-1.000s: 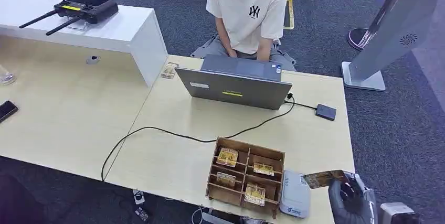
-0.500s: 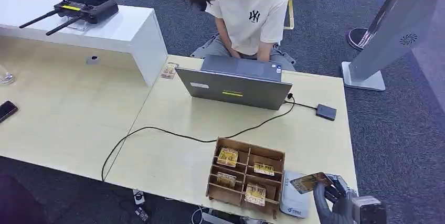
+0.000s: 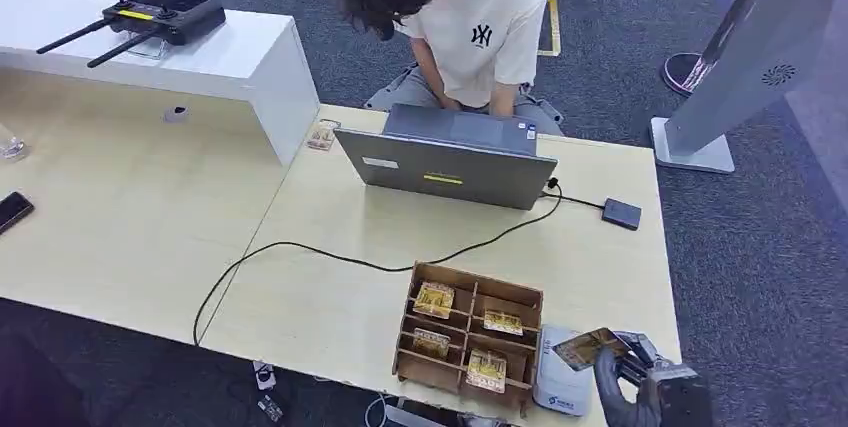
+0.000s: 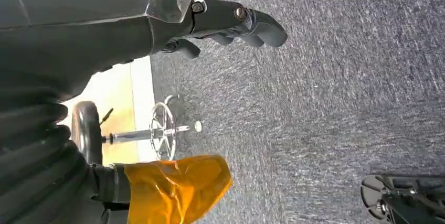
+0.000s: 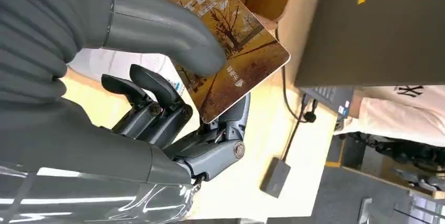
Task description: Pass the card to the sensor for recognition and then transmit it.
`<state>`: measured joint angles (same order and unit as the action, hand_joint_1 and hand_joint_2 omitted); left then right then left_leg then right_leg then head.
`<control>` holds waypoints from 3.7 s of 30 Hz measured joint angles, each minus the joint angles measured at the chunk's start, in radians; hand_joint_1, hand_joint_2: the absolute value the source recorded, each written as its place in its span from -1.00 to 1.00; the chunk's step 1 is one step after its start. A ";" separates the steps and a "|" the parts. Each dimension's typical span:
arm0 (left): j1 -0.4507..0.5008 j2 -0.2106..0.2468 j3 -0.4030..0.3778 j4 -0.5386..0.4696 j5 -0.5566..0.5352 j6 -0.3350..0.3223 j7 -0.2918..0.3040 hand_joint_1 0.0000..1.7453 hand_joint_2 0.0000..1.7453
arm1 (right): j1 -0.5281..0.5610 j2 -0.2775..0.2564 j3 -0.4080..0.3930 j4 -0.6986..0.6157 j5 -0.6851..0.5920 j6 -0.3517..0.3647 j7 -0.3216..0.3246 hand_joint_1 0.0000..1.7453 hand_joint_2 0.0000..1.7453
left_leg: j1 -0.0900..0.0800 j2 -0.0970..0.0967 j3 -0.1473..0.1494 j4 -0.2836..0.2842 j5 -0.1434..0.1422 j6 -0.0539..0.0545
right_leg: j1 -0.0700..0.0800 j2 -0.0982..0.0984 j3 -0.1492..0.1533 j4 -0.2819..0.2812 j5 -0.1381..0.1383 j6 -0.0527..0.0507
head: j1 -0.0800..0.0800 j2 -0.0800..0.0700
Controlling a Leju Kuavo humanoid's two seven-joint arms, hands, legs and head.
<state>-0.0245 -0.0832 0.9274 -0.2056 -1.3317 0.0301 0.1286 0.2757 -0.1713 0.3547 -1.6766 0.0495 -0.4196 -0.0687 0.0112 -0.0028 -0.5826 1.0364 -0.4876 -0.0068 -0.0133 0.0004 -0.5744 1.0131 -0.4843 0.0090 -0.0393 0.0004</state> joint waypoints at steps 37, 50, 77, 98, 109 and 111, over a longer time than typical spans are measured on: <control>0.000 0.009 0.008 0.000 -0.010 -0.009 0.003 -1.00 1.00 | -0.045 -0.006 0.082 0.040 0.297 -0.030 0.133 1.00 1.00 | 0.000 0.000 0.000 0.000 0.000 0.000 | 0.000 0.000 0.000 0.000 0.000 0.000 | 0.000 0.000; 0.000 0.010 0.015 0.000 -0.015 -0.017 0.005 -1.00 1.00 | -0.064 -0.013 0.099 0.061 0.340 -0.015 0.159 1.00 1.00 | 0.000 0.000 0.000 0.000 0.000 0.000 | 0.000 0.000 0.000 0.000 0.000 0.000 | 0.000 0.000; 0.000 0.010 0.031 0.000 -0.021 -0.019 0.006 -1.00 1.00 | -0.099 -0.014 0.119 0.119 0.401 0.013 0.205 1.00 1.00 | 0.000 0.000 0.001 0.000 0.000 0.000 | 0.000 0.000 0.000 0.000 0.000 0.000 | 0.000 0.000; 0.001 0.010 0.042 0.000 -0.021 -0.019 0.006 -1.00 1.00 | -0.074 -0.011 0.044 0.047 0.296 0.001 0.109 1.00 1.00 | 0.000 0.000 0.001 0.000 0.000 0.000 | 0.000 0.000 0.000 0.000 0.000 0.000 | 0.000 0.000; 0.001 0.010 0.051 0.000 -0.030 -0.021 0.005 -1.00 1.00 | -0.072 -0.017 0.048 0.085 0.392 0.076 0.203 1.00 1.00 | 0.000 0.000 0.000 0.000 0.000 0.000 | 0.000 0.000 0.000 0.000 0.000 0.000 | 0.000 0.000; 0.001 0.010 0.052 0.000 -0.030 -0.023 0.005 -1.00 1.00 | -0.073 -0.022 0.056 0.103 0.409 0.079 0.222 1.00 1.00 | 0.000 0.000 0.000 0.000 0.000 0.000 | 0.000 0.000 0.000 0.000 0.000 0.000 | 0.000 0.000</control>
<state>-0.0239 -0.0729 0.9796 -0.2056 -1.3619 0.0072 0.1335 0.2026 -0.1934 0.4105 -1.5736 0.4585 -0.3407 0.1533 0.0112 -0.0028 -0.5823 1.0364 -0.4876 -0.0068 -0.0133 0.0004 -0.5743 1.0132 -0.4842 0.0089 -0.0393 0.0004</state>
